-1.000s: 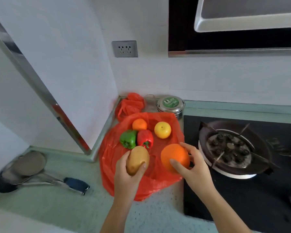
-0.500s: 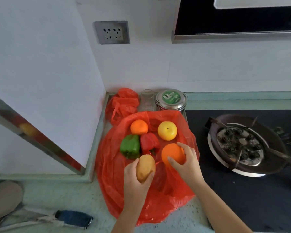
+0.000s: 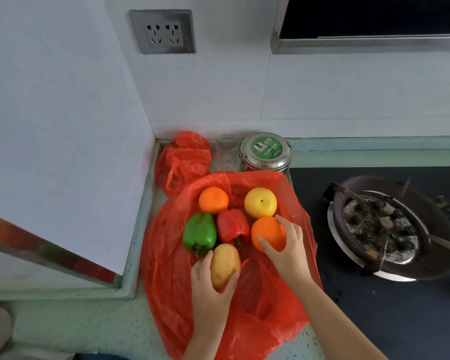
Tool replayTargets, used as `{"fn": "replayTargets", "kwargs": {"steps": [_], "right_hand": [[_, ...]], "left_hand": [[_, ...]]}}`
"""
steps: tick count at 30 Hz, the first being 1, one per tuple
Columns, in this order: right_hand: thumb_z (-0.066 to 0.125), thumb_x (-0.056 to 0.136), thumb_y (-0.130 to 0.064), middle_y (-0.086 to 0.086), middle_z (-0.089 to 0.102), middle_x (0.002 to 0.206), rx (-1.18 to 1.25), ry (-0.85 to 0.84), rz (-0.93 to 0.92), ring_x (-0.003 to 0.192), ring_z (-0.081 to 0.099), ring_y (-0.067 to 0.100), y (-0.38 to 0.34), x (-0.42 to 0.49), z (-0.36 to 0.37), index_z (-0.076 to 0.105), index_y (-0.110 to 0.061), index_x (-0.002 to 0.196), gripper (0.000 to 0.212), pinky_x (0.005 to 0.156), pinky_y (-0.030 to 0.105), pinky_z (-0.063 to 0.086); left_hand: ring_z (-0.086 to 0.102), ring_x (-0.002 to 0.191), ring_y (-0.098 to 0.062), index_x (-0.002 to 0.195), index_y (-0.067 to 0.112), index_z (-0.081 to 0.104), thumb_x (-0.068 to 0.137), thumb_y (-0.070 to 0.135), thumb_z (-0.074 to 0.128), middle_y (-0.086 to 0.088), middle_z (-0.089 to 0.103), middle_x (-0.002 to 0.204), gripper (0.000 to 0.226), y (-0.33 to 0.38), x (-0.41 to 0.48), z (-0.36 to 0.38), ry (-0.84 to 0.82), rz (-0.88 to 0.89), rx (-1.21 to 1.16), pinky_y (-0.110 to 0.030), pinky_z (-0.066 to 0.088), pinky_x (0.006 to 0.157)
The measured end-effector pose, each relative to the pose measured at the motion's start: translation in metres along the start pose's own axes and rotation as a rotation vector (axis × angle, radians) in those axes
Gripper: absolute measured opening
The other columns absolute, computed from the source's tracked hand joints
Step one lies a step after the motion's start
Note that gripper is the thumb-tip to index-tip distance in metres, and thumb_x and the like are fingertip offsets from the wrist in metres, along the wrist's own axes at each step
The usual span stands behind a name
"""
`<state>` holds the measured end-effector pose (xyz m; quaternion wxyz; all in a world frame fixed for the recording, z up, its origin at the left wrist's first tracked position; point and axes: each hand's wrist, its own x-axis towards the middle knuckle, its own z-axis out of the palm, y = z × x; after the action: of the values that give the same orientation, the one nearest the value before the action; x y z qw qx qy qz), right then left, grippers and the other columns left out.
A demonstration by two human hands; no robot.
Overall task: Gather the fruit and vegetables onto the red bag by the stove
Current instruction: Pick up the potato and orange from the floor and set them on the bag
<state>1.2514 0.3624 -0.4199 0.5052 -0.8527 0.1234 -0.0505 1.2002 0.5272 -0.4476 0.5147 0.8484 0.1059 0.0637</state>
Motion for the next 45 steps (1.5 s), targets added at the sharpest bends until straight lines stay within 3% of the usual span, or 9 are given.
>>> {"fn": "replayTargets", "kwargs": {"steps": [7,11,16,23,28,32,37,45], "right_hand": [[0.072,0.076,-0.031,-0.011,0.033,0.122,0.003,0.003,-0.037,0.113,0.037,0.007,0.002,0.01,0.005,0.036,-0.038,0.125,0.061,0.089,0.025,0.035],[0.073,0.076,-0.032,-0.012,0.033,0.123,-0.024,0.007,-0.038,0.114,0.037,0.008,0.003,0.011,0.006,0.037,-0.032,0.131,0.066,0.089,0.025,0.036],[0.073,0.075,-0.036,-0.01,0.034,0.128,-0.062,0.01,-0.052,0.118,0.036,0.009,0.002,0.008,0.003,0.036,-0.031,0.133,0.069,0.091,0.026,0.037],[0.07,0.077,-0.035,-0.006,0.035,0.135,-0.073,0.027,-0.056,0.121,0.035,0.009,-0.009,-0.004,-0.012,0.037,-0.029,0.134,0.066,0.091,0.025,0.035],[0.067,0.081,-0.032,-0.004,0.044,0.13,-0.134,0.061,-0.121,0.119,0.04,0.012,-0.015,-0.024,-0.027,0.046,-0.023,0.128,0.052,0.088,0.025,0.034],[0.063,0.083,-0.032,-0.004,0.05,0.126,-0.231,0.054,-0.151,0.12,0.041,0.014,-0.017,-0.04,-0.042,0.052,-0.02,0.122,0.042,0.089,0.022,0.033],[0.064,0.083,-0.029,-0.001,0.054,0.126,-0.335,0.125,-0.198,0.121,0.043,0.018,-0.021,-0.057,-0.065,0.058,-0.018,0.119,0.037,0.09,0.026,0.036],[0.048,0.083,-0.039,0.005,0.062,0.116,-0.501,0.287,-0.238,0.114,0.052,0.027,-0.012,-0.086,-0.114,0.063,-0.012,0.113,0.042,0.09,0.041,0.047]], "left_hand": [[0.044,0.109,-0.008,0.124,0.036,0.037,0.06,0.064,0.056,0.006,0.042,0.117,0.072,-0.002,0.004,0.005,-0.023,0.01,-0.017,-0.023,0.033,0.089],[0.044,0.112,-0.01,0.125,0.037,0.037,0.061,0.064,0.058,0.005,0.043,0.118,0.072,-0.002,0.004,0.005,-0.02,0.042,-0.004,-0.025,0.035,0.091],[0.044,0.115,-0.012,0.126,0.034,0.039,0.063,0.064,0.059,0.005,0.043,0.12,0.073,-0.002,0.003,0.0,-0.012,0.078,0.031,-0.03,0.038,0.095],[0.043,0.116,-0.011,0.127,0.015,0.049,0.07,0.057,0.057,0.0,0.048,0.121,0.072,0.004,-0.001,-0.012,0.022,0.156,0.092,-0.012,0.028,0.092],[0.05,0.114,-0.028,0.12,0.008,0.056,0.074,0.051,0.056,-0.014,0.054,0.119,0.063,0.008,-0.009,-0.02,0.077,0.243,0.167,-0.035,0.044,0.09],[0.049,0.114,-0.028,0.119,0.007,0.055,0.076,0.045,0.057,-0.016,0.055,0.119,0.058,0.024,-0.012,-0.022,0.106,0.421,0.244,-0.033,0.042,0.09],[0.05,0.113,-0.029,0.12,0.01,0.052,0.081,0.04,0.058,-0.014,0.058,0.117,0.049,0.054,-0.015,-0.009,0.081,0.659,0.303,-0.041,0.044,0.093],[0.052,0.114,-0.034,0.111,0.004,0.064,0.086,0.032,0.053,-0.013,0.062,0.111,0.039,0.099,-0.036,0.031,-0.009,0.8,0.343,-0.045,0.044,0.094]]}}
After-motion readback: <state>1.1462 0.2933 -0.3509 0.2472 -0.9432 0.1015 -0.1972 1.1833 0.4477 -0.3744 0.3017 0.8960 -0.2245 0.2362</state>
